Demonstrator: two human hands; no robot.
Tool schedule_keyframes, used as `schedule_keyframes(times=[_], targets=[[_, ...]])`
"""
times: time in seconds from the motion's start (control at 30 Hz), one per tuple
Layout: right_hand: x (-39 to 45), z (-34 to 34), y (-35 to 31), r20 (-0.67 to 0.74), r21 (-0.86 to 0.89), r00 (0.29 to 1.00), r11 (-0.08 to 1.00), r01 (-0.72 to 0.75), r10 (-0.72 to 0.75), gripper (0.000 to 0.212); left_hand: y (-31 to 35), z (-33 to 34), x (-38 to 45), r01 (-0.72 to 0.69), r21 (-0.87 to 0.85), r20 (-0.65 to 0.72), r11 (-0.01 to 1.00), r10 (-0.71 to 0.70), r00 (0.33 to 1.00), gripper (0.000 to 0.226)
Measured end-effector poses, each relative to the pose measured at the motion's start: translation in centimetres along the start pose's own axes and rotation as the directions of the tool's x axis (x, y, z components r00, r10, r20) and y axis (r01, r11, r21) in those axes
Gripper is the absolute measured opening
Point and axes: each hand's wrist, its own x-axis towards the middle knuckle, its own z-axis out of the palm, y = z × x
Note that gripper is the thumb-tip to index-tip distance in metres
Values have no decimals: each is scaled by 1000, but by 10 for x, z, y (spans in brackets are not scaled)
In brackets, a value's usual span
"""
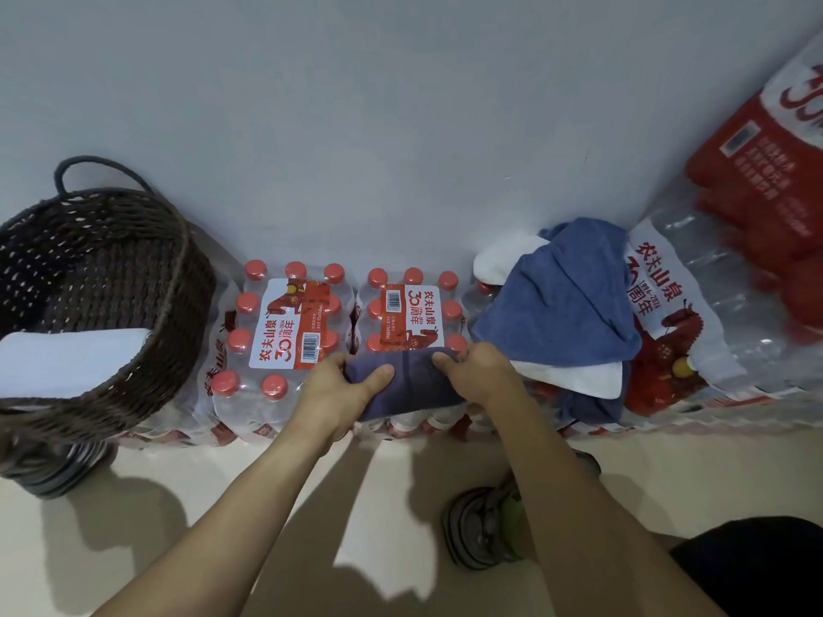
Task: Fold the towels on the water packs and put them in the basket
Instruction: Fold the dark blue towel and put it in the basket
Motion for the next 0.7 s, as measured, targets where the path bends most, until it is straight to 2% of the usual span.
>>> schedule_keyframes(times=[0.1, 0.13, 0.17, 0.23, 0.3, 0.33, 0.37, 0.43, 0.5, 0.57, 0.63, 0.7], targets=[[-13, -26, -19, 73, -115, 997, 993, 1, 7, 41, 16, -2, -12, -175, 10, -39, 985, 175, 984, 43], [-19, -37, -26, 81, -156, 996, 987, 45, -33, 47, 22, -5, -16, -241, 26, -32, 970, 242, 970, 44], [-26, -47, -34, 109, -189, 988, 973, 132, -113, 62, 29, -9, -20, -313, 51, -13, 948, 314, 949, 43], [-39, -66, -51, 239, -126, 906, 914, 386, -350, 93, 46, -22, -26, -461, 123, 83, 879, 454, 887, 40], [-54, -75, -69, 344, 89, 753, 817, 569, -561, 99, 68, -40, -31, -580, 187, 198, 793, 548, 813, 36], [-60, -76, -77, 340, 175, 697, 770, 613, -632, 94, 79, -49, -32, -617, 208, 236, 759, 574, 784, 34], [-65, -75, -84, 302, 240, 671, 735, 634, -677, 90, 90, -60, -34, -644, 229, 261, 730, 591, 763, 34], [-70, -71, -94, 167, 342, 659, 670, 659, -733, 79, 109, -84, -37, -692, 284, 312, 664, 619, 721, 35], [-73, -65, -103, 85, 378, 638, 617, 690, -765, 60, 120, -112, -41, -739, 359, 375, 570, 637, 673, 34], [-76, -51, -114, 116, 367, 609, 604, 708, -785, 37, 123, -141, -45, -773, 430, 408, 466, 663, 627, 32], [-83, -29, -127, 122, 389, 594, 589, 709, -795, 24, 120, -169, -48, -767, 479, 398, 426, 674, 623, 32], [-89, -9, -141, -30, 271, 535, 508, 817, -845, 28, 114, -197, -46, -734, 502, 358, 458, 662, 658, 31]])
